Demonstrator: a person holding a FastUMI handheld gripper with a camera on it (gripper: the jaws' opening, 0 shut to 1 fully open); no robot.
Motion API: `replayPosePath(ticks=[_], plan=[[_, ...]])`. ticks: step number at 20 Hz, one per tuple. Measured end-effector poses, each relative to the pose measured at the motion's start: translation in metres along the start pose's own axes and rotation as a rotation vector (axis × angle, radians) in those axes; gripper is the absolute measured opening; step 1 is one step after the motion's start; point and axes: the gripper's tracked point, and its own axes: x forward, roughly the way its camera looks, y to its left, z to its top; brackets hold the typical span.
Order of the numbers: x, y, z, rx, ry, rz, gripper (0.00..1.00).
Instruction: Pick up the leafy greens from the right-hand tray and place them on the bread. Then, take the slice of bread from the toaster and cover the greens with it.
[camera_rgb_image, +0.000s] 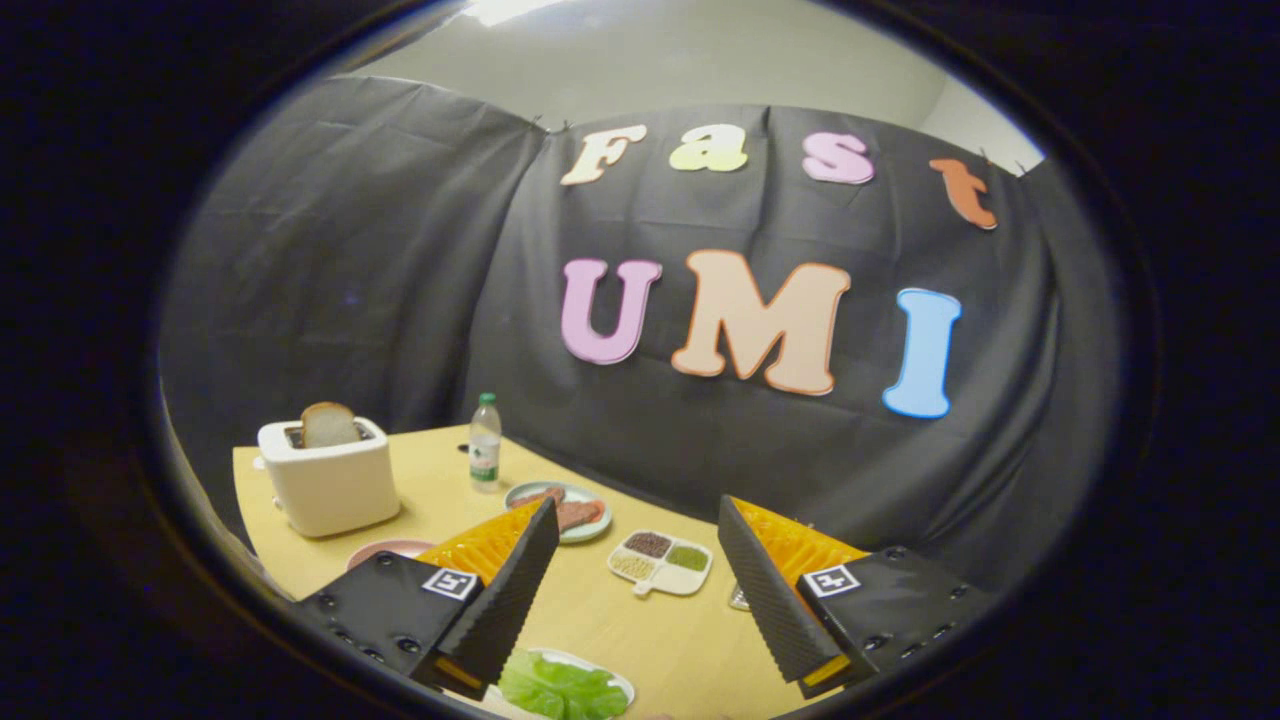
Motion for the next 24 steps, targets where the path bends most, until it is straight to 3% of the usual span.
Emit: replayPosePath(ticks=[14,24], plan=[[0.007,0.056,-0.127,-0.111,0.324,0.373,1.0],[0.0,0.084,-0.196,-0.134,0.5,0.537,1.0]])
